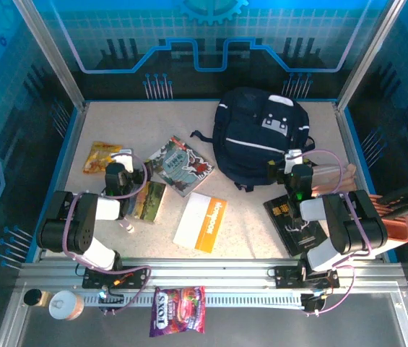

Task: Pack the student bag
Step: Move the student bag to the middle-right of the table.

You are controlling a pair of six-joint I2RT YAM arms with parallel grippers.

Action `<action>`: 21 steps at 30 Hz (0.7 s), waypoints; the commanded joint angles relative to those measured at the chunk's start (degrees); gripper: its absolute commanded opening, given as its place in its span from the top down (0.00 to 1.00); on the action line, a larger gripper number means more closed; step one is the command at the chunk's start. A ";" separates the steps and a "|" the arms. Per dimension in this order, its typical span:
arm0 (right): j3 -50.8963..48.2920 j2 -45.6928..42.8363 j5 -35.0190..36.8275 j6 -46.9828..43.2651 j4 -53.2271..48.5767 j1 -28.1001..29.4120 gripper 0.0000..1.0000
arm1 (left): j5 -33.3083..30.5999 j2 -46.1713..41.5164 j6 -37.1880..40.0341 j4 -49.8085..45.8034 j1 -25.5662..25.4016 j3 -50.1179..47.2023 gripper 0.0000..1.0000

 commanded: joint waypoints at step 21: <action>0.89 0.06 0.31 0.70 1.00 -0.65 0.00 | 0.57 0.28 0.91 0.33 0.02 0.95 0.01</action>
